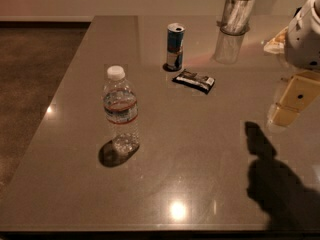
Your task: Knock water bottle over
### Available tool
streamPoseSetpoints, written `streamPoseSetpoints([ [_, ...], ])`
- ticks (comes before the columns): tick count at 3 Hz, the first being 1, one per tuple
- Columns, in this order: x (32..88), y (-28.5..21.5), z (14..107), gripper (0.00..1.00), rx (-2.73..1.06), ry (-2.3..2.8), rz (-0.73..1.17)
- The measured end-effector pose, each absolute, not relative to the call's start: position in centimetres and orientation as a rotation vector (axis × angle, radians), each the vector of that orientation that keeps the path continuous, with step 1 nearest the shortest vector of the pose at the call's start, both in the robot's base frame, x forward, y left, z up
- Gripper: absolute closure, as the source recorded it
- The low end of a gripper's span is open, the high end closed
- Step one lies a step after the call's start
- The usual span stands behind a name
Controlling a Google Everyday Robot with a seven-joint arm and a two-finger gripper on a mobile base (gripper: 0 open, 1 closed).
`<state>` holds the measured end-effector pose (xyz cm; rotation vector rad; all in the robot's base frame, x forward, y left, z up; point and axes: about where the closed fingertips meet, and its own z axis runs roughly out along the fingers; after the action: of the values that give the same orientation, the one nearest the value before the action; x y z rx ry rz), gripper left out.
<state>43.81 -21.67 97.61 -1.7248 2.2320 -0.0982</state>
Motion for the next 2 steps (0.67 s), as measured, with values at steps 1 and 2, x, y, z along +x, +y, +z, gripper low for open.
streamPoseSetpoints([
  [1, 43.8, -21.7, 97.6, 0.0, -1.725, 2.232, -0.098],
  [2, 44.2, -19.7, 97.4, 0.0, -1.746, 2.181, -0.029],
])
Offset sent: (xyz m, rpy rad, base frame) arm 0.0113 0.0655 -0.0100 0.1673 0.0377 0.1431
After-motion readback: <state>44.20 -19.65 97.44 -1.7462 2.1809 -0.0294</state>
